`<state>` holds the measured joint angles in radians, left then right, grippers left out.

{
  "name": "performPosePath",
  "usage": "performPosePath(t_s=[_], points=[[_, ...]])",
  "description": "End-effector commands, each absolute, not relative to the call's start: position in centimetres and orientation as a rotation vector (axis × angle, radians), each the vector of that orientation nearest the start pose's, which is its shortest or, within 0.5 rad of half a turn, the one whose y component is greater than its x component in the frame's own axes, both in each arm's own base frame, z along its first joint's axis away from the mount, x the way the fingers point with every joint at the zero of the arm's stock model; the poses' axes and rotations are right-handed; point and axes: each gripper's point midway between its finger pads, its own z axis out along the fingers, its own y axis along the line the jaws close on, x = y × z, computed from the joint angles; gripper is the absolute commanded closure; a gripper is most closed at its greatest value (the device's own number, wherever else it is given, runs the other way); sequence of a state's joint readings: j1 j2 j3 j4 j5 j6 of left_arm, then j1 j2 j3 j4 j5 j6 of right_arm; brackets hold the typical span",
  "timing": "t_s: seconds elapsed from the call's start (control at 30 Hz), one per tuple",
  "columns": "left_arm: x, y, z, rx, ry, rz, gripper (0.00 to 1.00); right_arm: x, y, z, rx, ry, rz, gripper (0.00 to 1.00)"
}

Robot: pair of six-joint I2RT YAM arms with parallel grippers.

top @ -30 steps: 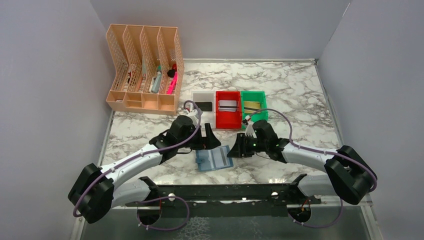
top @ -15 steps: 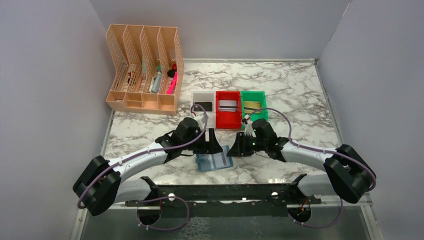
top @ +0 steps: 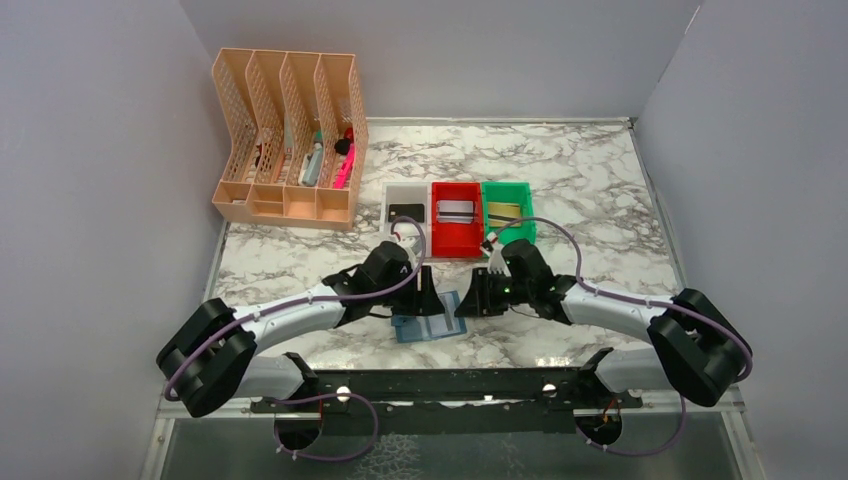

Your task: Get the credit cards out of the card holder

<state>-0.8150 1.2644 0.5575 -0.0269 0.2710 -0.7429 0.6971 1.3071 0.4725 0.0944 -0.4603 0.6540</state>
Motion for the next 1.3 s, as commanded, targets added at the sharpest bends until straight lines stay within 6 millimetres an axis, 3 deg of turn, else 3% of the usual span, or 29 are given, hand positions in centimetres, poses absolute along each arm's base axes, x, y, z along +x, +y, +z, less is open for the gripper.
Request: performPosePath(t_s=[0.0,0.37,0.67,0.93,1.27], points=[[16.8,-27.3,5.8,0.234,2.55,-0.936,0.44,16.7,27.8,5.8,-0.361,2.511,1.175,0.63],[16.2,-25.3,4.9,0.228,2.575,-0.839,0.56,16.7,29.6,5.6,-0.394,2.507,1.254,0.67],[15.7,-24.8,4.0,0.232,2.598,-0.82,0.64,17.5,30.3,5.2,-0.392,2.511,1.247,0.67],[15.4,-24.0,2.9,0.217,2.599,-0.8,0.67,17.8,30.6,3.3,-0.378,2.589,1.196,0.68],[15.3,-24.1,2.3,0.213,2.611,-0.806,0.72,17.4,31.5,3.8,-0.425,2.579,1.247,0.71]])
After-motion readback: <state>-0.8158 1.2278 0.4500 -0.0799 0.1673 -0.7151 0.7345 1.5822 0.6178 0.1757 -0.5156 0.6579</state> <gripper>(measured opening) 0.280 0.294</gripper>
